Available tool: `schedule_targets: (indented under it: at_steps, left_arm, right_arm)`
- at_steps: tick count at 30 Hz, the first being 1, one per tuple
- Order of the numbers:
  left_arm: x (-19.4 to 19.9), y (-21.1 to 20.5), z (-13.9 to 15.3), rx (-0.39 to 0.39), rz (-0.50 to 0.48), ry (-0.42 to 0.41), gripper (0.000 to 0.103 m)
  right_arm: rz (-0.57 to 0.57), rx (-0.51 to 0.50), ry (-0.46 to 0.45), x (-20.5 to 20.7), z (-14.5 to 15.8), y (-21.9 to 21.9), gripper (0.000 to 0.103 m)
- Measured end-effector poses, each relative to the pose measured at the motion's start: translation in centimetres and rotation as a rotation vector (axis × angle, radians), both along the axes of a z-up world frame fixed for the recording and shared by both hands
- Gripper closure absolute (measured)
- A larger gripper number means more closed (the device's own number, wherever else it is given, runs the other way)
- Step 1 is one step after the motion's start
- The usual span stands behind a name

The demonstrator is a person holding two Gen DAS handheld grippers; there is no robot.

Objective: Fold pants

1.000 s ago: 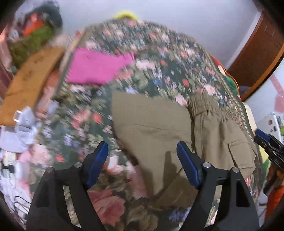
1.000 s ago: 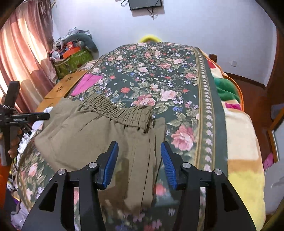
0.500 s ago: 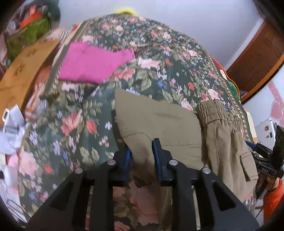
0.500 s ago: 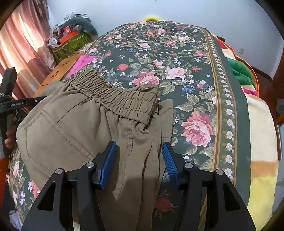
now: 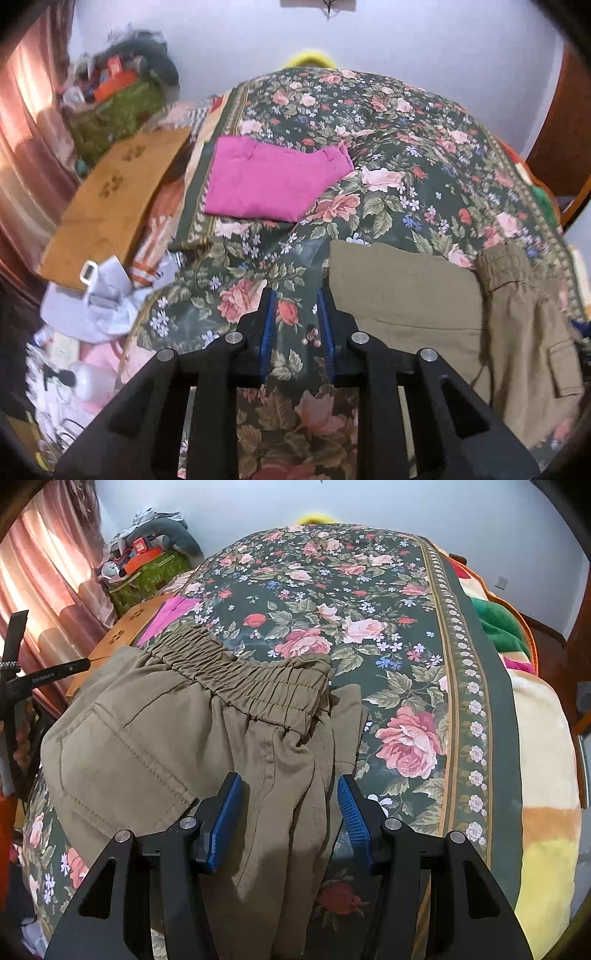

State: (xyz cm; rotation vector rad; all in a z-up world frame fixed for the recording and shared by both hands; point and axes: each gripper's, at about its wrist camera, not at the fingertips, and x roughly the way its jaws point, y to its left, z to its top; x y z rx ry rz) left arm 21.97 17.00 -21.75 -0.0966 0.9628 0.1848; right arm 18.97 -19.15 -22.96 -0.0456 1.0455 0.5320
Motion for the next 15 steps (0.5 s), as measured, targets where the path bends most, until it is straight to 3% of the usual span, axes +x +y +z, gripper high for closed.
schedule_targets:
  at_steps: [3, 5, 6, 7, 11, 15]
  left_arm:
    - [-0.9, -0.2, 0.5, 0.004, -0.033, 0.015, 0.077]
    - [-1.6, -0.8, 0.6, -0.019, -0.068, 0.026, 0.061]
    - [-1.9, -1.2, 0.6, -0.032, -0.076, 0.026, 0.046]
    - [-2.2, -1.5, 0.5, -0.049, -0.085, 0.021, 0.038]
    - [-2.3, -3.0, -0.5, -0.121, -0.147, 0.053, 0.038]
    - [-1.6, -4.1, -2.0, -0.130, -0.167, 0.097, 0.038]
  right_arm:
    - [-0.014, 0.005, 0.000, 0.0, 0.3, -0.3, 0.050]
    - [-0.033, 0.019, -0.003, -0.2, 0.7, -0.7, 0.046]
    - [-0.042, 0.030, -0.006, -0.3, 0.9, -0.9, 0.042]
    - [-0.054, 0.039, -0.008, -0.4, 1.0, -1.3, 0.038]
    - [-0.067, 0.018, 0.011, -0.2, 0.5, -2.0, 0.036]
    - [-0.074, 0.085, 0.095, 0.8, -0.9, -2.8, 0.035]
